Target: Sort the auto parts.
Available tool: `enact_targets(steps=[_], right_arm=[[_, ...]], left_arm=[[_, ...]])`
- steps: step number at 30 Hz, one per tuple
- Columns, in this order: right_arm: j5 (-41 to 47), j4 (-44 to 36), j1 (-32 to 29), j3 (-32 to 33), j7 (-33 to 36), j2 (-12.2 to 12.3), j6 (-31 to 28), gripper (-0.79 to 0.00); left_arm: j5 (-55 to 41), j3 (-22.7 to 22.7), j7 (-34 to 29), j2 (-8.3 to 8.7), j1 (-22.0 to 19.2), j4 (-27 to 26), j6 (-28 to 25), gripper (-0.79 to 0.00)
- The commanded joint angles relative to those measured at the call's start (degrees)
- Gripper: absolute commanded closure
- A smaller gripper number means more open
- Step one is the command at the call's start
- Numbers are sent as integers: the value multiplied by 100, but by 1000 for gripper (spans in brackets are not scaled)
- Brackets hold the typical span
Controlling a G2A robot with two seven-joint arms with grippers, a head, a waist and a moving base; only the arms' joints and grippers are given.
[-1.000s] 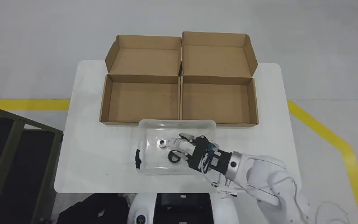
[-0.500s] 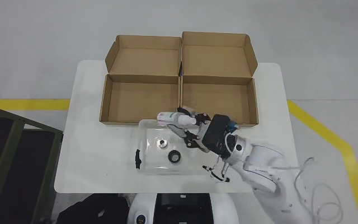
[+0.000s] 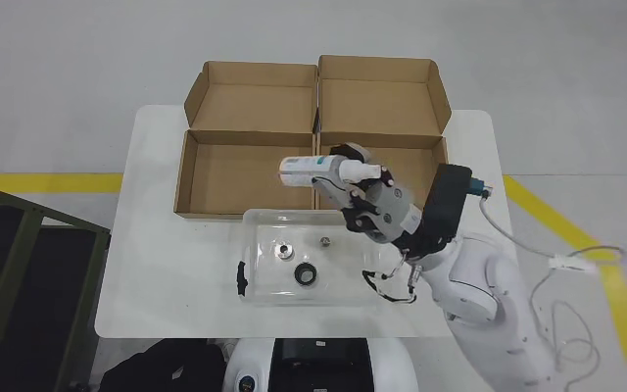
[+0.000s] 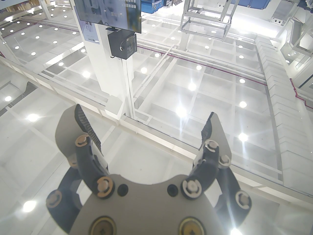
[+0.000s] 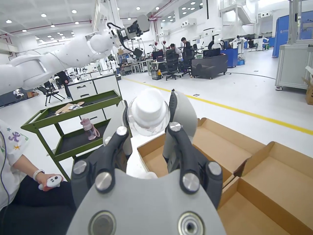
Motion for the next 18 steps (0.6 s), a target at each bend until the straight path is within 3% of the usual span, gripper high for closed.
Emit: enact_targets(steps=[1,13,18], right_arm=[[43,-76,19,37,-83,-7,26,0],[-211,-263,-160,56,-815,-48,92,0],[-370,-188,-391,160,-817,-34,105,0]], left_arm=[[0,0,0,0,0,0,0,-785],[0,0,0,0,0,0,0,-785],[0,0,0,0,0,0,0,-785]])
